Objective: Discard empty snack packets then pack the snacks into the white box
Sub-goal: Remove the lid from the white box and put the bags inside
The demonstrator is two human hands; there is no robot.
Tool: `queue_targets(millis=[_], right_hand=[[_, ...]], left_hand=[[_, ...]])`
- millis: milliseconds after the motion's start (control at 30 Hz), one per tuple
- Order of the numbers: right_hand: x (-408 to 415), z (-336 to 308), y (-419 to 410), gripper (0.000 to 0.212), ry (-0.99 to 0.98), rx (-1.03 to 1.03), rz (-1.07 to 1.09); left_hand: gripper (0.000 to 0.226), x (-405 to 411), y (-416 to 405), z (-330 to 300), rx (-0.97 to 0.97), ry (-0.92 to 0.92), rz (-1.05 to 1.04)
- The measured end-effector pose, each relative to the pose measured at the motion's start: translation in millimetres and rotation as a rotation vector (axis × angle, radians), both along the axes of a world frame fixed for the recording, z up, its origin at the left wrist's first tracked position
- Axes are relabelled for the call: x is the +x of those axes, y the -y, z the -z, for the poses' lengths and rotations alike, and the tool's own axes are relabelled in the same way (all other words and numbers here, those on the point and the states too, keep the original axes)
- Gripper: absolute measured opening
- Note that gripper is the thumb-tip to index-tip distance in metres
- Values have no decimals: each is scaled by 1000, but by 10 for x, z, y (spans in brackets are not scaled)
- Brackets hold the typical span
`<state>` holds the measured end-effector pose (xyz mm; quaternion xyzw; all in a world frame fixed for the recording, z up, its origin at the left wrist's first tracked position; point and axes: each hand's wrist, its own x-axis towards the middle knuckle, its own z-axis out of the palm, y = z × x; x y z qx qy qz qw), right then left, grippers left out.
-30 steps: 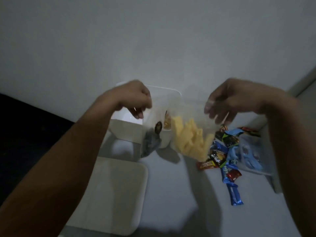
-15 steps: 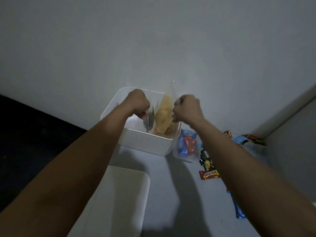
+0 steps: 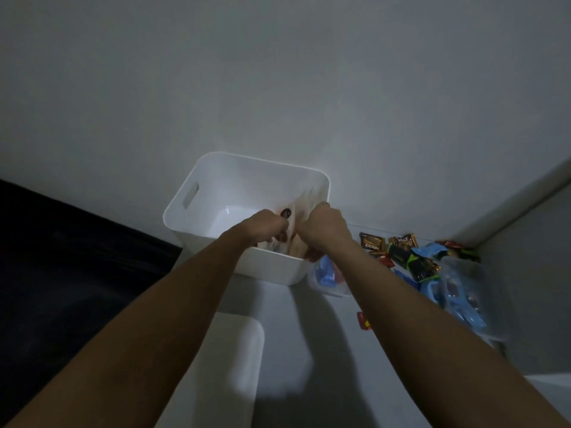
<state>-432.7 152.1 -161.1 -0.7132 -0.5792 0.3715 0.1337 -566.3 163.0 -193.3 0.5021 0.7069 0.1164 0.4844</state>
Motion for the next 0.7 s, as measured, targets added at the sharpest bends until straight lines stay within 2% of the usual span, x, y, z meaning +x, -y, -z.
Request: queue_targets(millis=[100,167,267,333,433,600,700], right_hand=[[51,30,-78,24,173,144,-87],[90,69,-125,24,198,190,-98],[167,164,-198,37,202,262,-44],[215,255,-261,46,177,253,-10],[245,379,-318,46,75,169,29],[285,480,-378,45,55,184,22],[300,490,-381,46,35,174,26]], left_hand=[[17,-26,-96,86,-13,70,-94],[11,-24,-145,135,-41,95,-135],[27,40,-167,176,-130,51,-49],[35,88,-191,205,-174,99,-3],[38,152,-197,231,-177,95,81],[36,206,-191,243,-171,101,115],[36,197,-199,254,-165,42,110]])
